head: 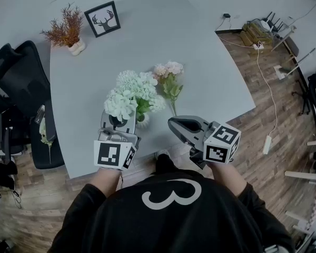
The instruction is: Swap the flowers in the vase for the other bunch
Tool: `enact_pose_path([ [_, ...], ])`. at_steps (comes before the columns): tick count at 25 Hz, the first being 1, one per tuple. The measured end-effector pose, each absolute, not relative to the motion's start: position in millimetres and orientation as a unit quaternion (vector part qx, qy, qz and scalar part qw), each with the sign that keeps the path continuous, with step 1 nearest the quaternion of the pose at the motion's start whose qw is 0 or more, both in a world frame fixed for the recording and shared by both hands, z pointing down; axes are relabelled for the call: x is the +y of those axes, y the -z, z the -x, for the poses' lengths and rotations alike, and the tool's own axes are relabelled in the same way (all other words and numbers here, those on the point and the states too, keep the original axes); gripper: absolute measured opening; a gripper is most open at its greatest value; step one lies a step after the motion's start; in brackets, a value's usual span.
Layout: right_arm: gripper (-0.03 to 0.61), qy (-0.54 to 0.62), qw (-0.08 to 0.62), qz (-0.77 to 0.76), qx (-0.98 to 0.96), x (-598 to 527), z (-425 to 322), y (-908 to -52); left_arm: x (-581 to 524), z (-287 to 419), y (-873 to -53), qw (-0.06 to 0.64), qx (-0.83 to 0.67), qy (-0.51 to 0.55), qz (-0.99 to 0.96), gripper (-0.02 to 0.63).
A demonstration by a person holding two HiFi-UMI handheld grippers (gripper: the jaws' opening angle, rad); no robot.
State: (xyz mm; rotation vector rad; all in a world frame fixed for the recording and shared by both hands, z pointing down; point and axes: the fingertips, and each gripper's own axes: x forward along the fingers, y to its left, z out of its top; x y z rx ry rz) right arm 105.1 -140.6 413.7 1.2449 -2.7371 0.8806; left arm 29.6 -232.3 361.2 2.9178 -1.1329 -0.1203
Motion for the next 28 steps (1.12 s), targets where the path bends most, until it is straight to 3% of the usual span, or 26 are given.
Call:
enact_pose_path([
  [8, 0.009, -0.285, -0.006, -0.405, -0.869, -130, -105, -415, -226, -36, -377, 0.017, -0.34, -0.008, -0.94, 0.08],
  [20, 0.009, -0.277, -0.021, -0.406, -0.871, -103, -84, -402, -209, -46, -395, 0.086, -0.272, -0.087, -0.955, 0.392],
  [28, 0.009, -0.264, -0.019, -0.417, -0.87, -65, -63, -392, -198, -15, -396, 0.133, -0.279, -0.076, -0.948, 0.5],
])
